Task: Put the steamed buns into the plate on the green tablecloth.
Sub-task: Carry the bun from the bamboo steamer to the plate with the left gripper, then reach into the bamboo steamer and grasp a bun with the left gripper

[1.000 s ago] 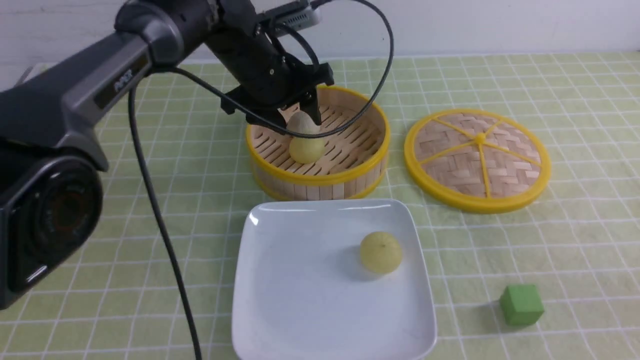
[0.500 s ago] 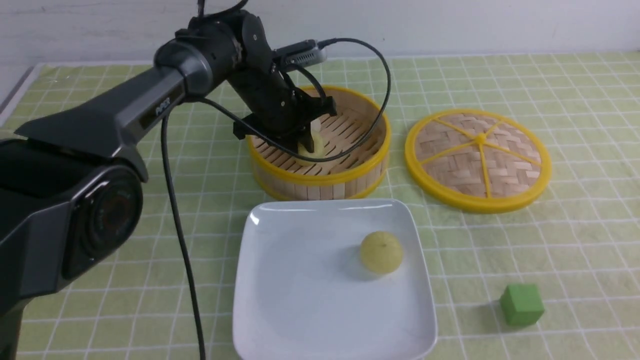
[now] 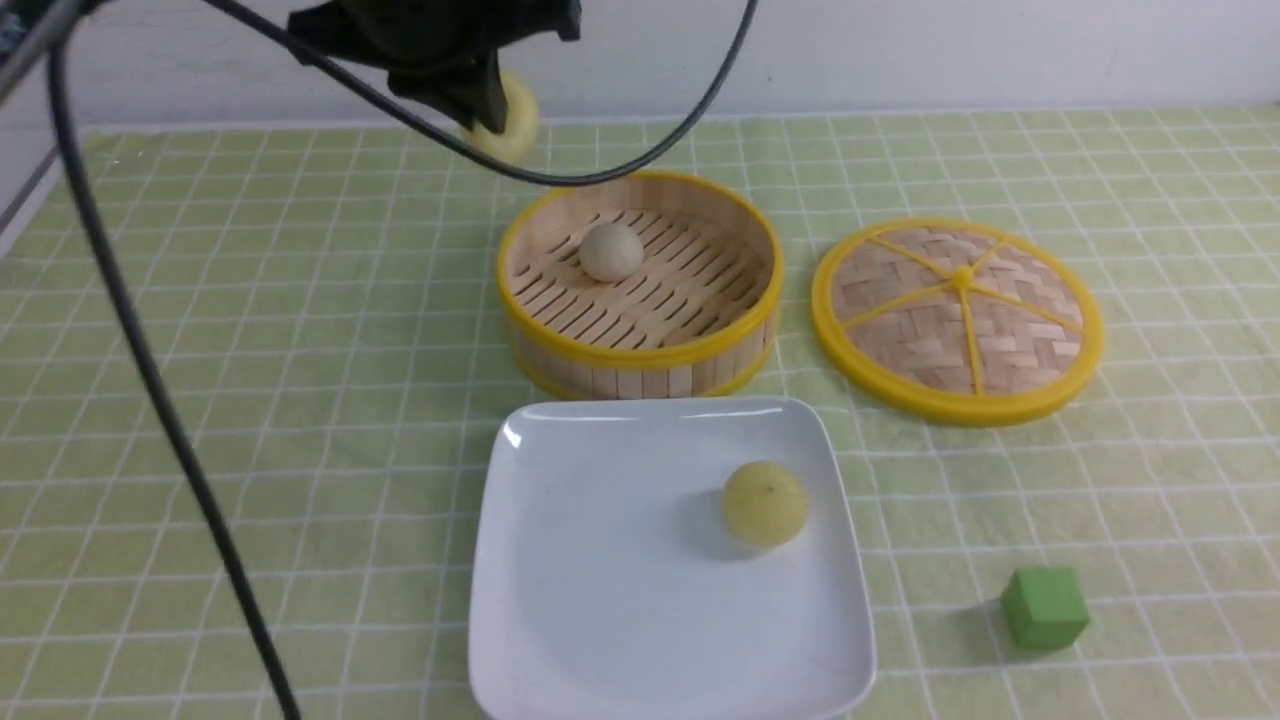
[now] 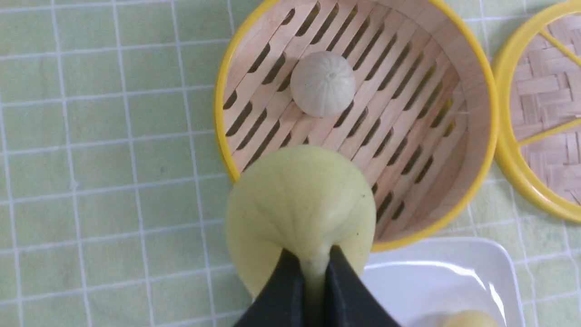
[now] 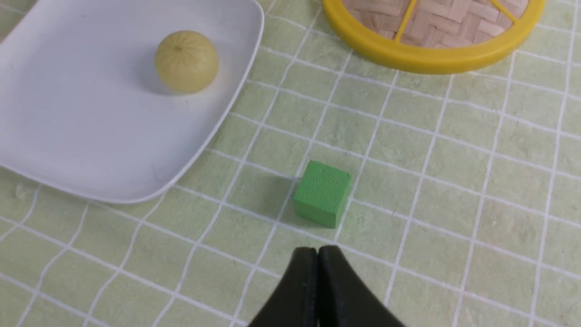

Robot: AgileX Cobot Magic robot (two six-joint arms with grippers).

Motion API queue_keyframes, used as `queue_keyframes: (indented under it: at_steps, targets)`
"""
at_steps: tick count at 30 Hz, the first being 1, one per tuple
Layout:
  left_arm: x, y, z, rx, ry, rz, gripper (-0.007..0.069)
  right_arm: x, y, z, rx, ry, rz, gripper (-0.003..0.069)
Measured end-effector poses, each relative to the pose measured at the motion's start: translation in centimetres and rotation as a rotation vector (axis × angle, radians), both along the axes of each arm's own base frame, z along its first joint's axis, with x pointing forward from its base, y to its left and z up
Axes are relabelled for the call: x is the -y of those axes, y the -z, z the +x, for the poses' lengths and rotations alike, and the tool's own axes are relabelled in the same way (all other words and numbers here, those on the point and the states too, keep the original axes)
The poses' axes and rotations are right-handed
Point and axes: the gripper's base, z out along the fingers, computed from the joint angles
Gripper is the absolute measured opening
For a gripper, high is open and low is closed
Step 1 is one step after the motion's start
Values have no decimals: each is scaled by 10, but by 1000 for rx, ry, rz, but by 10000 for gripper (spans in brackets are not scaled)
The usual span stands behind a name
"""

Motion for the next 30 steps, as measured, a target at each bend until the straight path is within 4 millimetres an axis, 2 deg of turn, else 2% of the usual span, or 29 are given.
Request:
queue_keyframes:
  at_steps: [2, 8, 9, 11, 12, 13, 14, 17, 19, 22, 24, 25, 26, 27, 30]
  targets:
    - [3, 12, -14, -66, 19, 10, 22, 0, 0, 0, 1, 0, 0, 16]
    - [38, 112, -50, -380, 83, 129, 34, 0, -1, 1, 8, 3, 1, 23]
    - [39, 113, -50, -380, 81, 126, 36, 0, -1, 1, 8, 3, 1, 23]
    - [50, 143, -52, -428, 40, 127, 78, 0, -1, 1, 10, 4, 1, 26]
    - [50, 145, -52, -428, 41, 127, 78, 0, -1, 1, 10, 4, 1, 26]
    - [54, 157, -47, -428, 19, 123, 141, 0, -1, 1, 10, 5, 0, 26]
    - [54, 158, -47, -427, 19, 122, 141, 0, -1, 1, 10, 5, 0, 26]
    - [57, 174, -38, -409, 4, 121, 310, 0, -1, 1, 10, 6, 1, 26]
    - [59, 177, -36, -402, 3, 118, 390, 0, -1, 1, 10, 6, 1, 26]
    - [61, 169, -31, -373, -5, 103, 485, 0, -1, 1, 10, 6, 2, 28]
    - [61, 159, -25, -345, -18, 85, 506, 0, -1, 1, 10, 6, 2, 29]
    - [60, 139, -14, -295, -44, 53, 506, 0, -1, 1, 10, 6, 2, 32]
    - [58, 134, -10, -285, -55, 43, 499, 0, -1, 1, 10, 6, 2, 32]
    - [54, 115, 2, -239, -83, 7, 451, 0, -1, 1, 11, 7, 2, 34]
    - [39, 94, 30, -200, -142, -46, 247, 0, -1, 1, 13, 8, 4, 38]
